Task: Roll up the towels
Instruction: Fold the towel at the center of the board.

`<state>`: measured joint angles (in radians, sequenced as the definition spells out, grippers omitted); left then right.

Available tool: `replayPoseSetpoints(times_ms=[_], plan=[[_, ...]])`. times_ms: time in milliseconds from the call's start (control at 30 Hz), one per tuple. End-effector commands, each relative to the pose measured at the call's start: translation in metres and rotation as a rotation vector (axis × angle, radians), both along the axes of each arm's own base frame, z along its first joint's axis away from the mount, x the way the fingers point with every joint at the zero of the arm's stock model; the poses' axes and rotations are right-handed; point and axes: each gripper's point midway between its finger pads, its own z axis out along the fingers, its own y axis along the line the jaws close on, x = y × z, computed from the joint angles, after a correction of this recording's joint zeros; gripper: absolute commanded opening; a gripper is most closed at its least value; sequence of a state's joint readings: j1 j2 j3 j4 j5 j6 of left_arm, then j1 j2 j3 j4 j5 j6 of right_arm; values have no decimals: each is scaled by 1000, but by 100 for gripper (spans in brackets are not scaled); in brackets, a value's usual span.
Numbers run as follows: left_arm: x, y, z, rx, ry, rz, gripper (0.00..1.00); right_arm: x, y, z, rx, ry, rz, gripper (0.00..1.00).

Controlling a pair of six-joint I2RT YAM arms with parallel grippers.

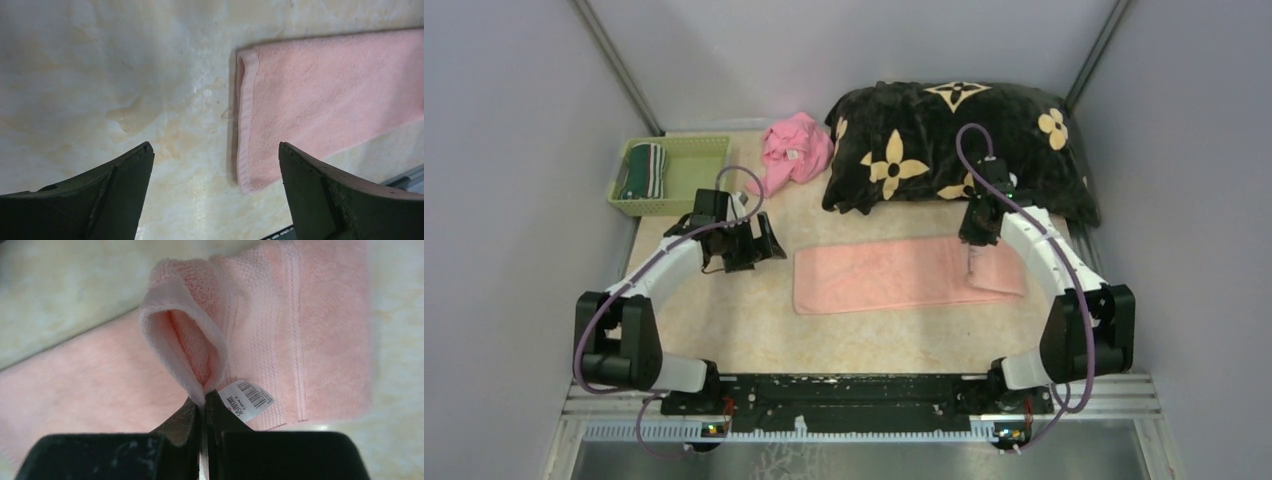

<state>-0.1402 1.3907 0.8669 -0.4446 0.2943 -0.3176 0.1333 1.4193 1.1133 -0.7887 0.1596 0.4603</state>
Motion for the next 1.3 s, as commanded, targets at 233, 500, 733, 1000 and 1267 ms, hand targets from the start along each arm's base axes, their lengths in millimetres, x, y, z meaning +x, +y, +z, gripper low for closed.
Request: replayPoseSetpoints(times_ms=[233, 500, 733, 1000, 1267], plan=[[-25, -40, -25, -197, 125, 6, 92, 11, 178, 37, 354, -141, 294, 0], [-34, -50, -42, -203, 167, -6, 78, -4, 263, 14, 323, 14, 424, 0], [-41, -54, -56, -185, 201, -13, 59, -15, 297, 4, 280, 69, 415, 0], [-45, -57, -63, -170, 218, -18, 43, -21, 320, 10, 292, 54, 398, 0], [-46, -57, -64, -153, 212, -20, 40, -25, 343, 4, 301, 48, 378, 0]])
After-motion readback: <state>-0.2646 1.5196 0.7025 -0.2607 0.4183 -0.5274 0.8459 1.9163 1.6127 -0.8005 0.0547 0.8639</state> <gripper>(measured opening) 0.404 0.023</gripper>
